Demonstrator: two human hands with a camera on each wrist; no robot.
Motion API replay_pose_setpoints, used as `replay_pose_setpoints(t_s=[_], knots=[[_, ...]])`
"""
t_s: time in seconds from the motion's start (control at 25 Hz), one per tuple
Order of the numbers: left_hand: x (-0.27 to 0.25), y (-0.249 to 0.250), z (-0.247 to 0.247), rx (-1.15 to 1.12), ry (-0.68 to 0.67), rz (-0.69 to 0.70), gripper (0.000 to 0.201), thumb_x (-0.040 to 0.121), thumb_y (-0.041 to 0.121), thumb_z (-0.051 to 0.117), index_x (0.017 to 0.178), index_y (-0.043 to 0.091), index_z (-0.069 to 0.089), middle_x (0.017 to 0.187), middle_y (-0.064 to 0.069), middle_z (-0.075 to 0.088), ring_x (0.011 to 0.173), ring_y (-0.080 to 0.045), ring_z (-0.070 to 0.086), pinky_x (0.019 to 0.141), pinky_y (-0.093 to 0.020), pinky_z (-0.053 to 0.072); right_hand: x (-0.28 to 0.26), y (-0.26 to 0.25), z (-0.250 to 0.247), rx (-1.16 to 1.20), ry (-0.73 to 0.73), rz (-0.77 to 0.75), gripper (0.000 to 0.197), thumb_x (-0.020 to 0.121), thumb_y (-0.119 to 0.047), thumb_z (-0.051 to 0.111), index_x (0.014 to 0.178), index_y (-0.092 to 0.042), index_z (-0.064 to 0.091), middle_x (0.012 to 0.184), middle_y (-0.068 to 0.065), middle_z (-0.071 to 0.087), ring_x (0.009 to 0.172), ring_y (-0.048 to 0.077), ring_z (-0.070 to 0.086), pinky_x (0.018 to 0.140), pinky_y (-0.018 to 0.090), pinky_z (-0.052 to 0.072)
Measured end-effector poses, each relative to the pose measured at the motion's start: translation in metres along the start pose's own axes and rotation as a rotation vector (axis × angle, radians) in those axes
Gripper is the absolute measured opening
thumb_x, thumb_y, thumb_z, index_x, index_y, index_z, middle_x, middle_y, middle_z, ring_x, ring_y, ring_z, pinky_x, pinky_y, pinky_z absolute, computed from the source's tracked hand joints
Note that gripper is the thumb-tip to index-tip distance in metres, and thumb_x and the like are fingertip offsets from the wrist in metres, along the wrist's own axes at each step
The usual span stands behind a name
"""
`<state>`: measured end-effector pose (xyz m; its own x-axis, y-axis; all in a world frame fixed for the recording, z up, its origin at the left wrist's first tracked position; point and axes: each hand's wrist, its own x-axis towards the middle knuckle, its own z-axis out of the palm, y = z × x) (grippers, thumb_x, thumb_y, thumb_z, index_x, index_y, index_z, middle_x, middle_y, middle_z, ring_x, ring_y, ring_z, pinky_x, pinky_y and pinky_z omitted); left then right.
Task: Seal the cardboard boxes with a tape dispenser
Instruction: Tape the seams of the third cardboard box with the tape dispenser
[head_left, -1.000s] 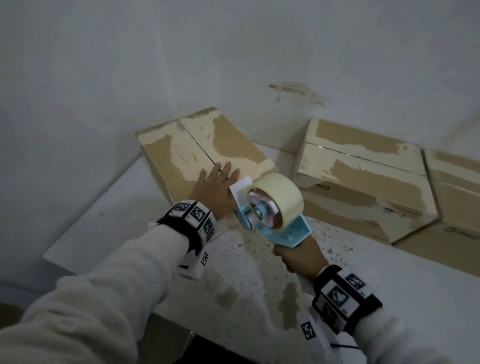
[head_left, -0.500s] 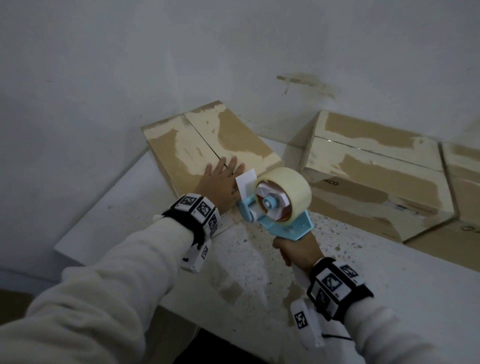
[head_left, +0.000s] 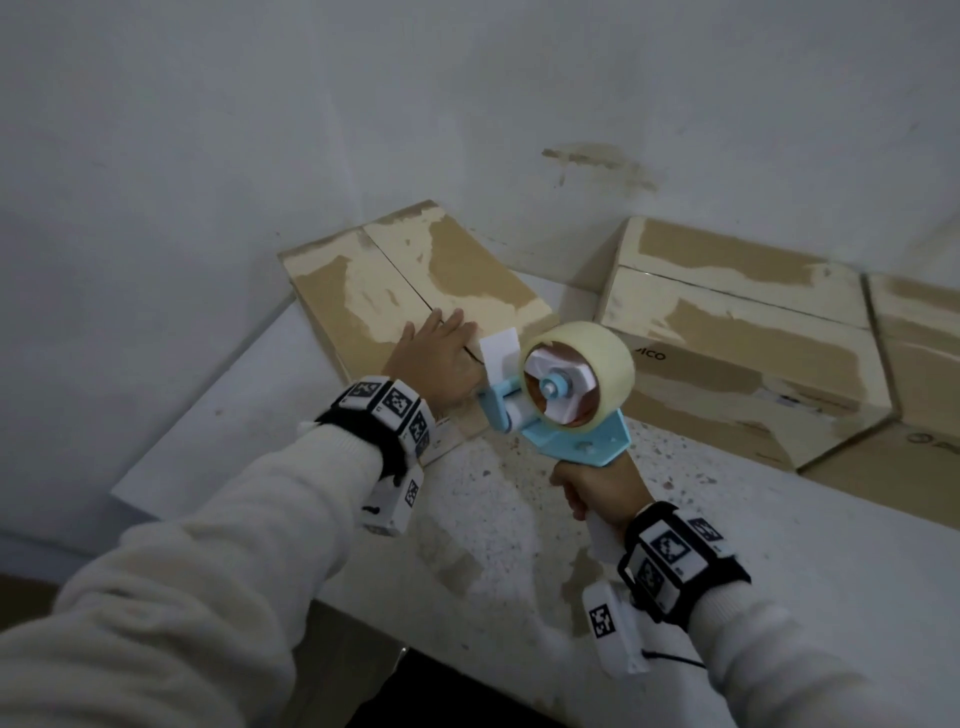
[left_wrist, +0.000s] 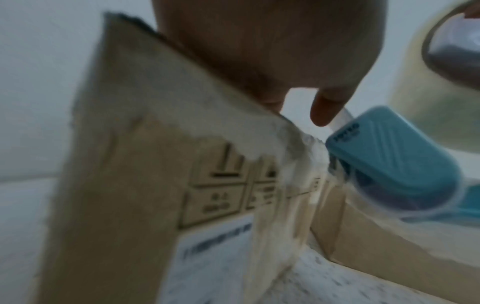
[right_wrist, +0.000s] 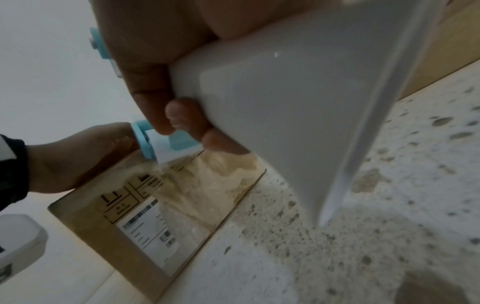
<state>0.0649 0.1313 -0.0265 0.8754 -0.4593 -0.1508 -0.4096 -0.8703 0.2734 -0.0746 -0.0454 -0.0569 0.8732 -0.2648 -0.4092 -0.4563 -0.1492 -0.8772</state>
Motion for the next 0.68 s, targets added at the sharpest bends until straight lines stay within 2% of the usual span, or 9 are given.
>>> replay_pose_setpoints(t_s=[0.12,0.2,0.32,0.4,0.56,0.68], knots=[[0.006,0.015,0.011,0.060,0.034,-0.113,0.077,0.091,0.063,0.024,0.151,0.015,0.009,0.160,-0.001,0.005,0.147,-0.025,0.003,0.119,-0.046,0.006,-0.003,-0.001,-0.017,0.043,0.033,-0.032,0.029,0.073,0.014,0.055,0.053,-0.006,0.045,0.036,0.005,0.044,0.030,0.019,0.037,0.043,0.030,0.035],[0.008,0.020,0.017,0.148,0.043,-0.131,0.074,0.094,0.058,0.022,0.150,0.014,0.005,0.160,-0.004,0.002,0.147,-0.028,0.002,0.119,-0.047,0.008,-0.002,-0.003,-0.024,0.011,0.032,-0.044,0.028,0.072,0.012,0.055,0.052,-0.005,0.046,0.037,0.006,0.045,0.031,0.021,0.038,0.044,0.031,0.036],[0.008,0.016,0.018,0.247,0.048,-0.106,0.073,0.096,0.049,0.033,0.150,0.012,0.000,0.160,-0.006,-0.001,0.147,-0.031,0.001,0.118,-0.048,0.010,-0.005,0.005,-0.025,-0.037,0.035,0.033,0.023,0.070,0.011,0.055,0.060,-0.008,0.047,0.036,0.000,0.045,0.033,0.017,0.036,0.041,0.027,0.034],[0.008,0.015,0.018,0.271,0.049,-0.100,0.075,0.096,0.048,0.035,0.150,0.012,-0.002,0.160,-0.006,-0.002,0.146,-0.032,0.000,0.117,-0.047,0.011,-0.009,0.007,-0.025,-0.041,0.062,0.048,0.021,0.070,0.010,0.056,0.063,-0.008,0.047,0.037,-0.001,0.045,0.034,0.017,0.036,0.042,0.028,0.034],[0.008,0.016,0.018,0.318,0.022,-0.059,0.089,0.090,0.051,0.050,0.149,0.009,-0.002,0.159,-0.010,0.001,0.145,-0.036,0.005,0.117,-0.046,0.015,-0.006,-0.017,-0.030,-0.015,0.121,-0.071,0.022,0.071,0.010,0.057,0.062,-0.006,0.046,0.043,0.006,0.045,0.037,0.020,0.037,0.045,0.032,0.035],[0.006,0.005,0.009,0.360,-0.014,0.033,0.097,0.085,0.052,0.056,0.150,0.010,-0.003,0.159,-0.009,0.000,0.145,-0.036,0.005,0.117,-0.044,0.016,-0.003,-0.047,-0.030,-0.037,0.087,-0.177,0.024,0.072,0.011,0.057,0.062,-0.008,0.046,0.039,-0.001,0.045,0.035,0.015,0.037,0.042,0.029,0.035]])
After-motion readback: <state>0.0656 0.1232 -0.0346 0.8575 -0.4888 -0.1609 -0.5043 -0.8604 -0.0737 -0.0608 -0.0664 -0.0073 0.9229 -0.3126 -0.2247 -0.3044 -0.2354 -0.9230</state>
